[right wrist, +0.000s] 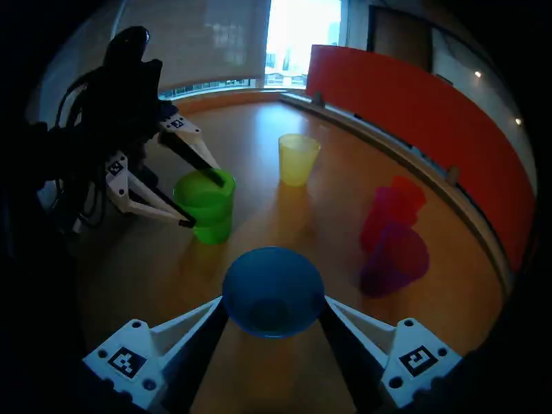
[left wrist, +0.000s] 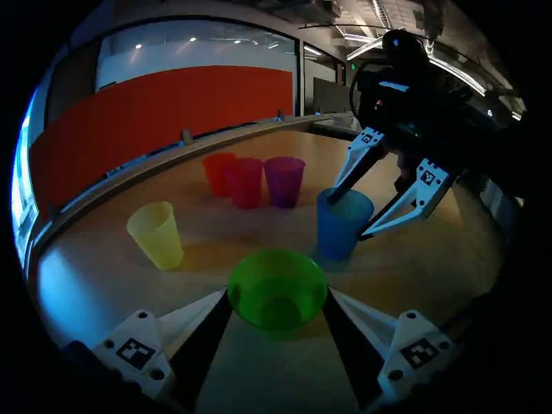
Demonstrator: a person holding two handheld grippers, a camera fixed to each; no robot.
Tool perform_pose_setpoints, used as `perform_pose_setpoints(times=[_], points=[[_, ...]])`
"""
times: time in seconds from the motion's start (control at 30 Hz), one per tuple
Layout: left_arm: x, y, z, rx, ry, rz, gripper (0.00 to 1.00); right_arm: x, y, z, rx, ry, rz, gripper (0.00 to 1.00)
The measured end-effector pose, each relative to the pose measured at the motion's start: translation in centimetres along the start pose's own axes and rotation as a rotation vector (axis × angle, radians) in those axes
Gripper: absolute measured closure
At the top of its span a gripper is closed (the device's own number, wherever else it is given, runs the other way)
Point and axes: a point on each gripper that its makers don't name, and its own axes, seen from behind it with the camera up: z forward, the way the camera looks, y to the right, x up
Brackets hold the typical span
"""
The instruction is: Pour water
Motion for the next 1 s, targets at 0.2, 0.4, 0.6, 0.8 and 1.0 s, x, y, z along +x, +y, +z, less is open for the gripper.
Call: perform_pose_setpoints(times=[0.2, 0.4, 0.6, 0.8, 1.0], points=[[0.0, 0.0, 0.0, 0.000, -0.005, 0.001, 0.12, -0.4, 0.2, -0.1, -0.010, -0.003, 0.006, 0.00], [-0.2, 0.0, 0.0, 0.002, -0.013, -0.001, 0.12, -0.6, 0.3, -0.2, -0.018, -0.005, 0.004, 0.00], [-0.8, 0.1, 0.3, 0.001, -0.040, -0.015, 0.11, -0.8, 0.2, -0.2, -0.020, -0.007, 0.002, 0.00], [-1.2, 0.2, 0.4, 0.000, -0.052, -0.008, 0.11, -1.0, 0.4, -0.4, -0.028, -0.014, -0.004, 0.00], [-1.9, -0.2, 0.3, 0.018, -0.076, 0.008, 0.10, -1.2, 0.3, -0.6, -0.031, -0.016, 0.000, 0.00]])
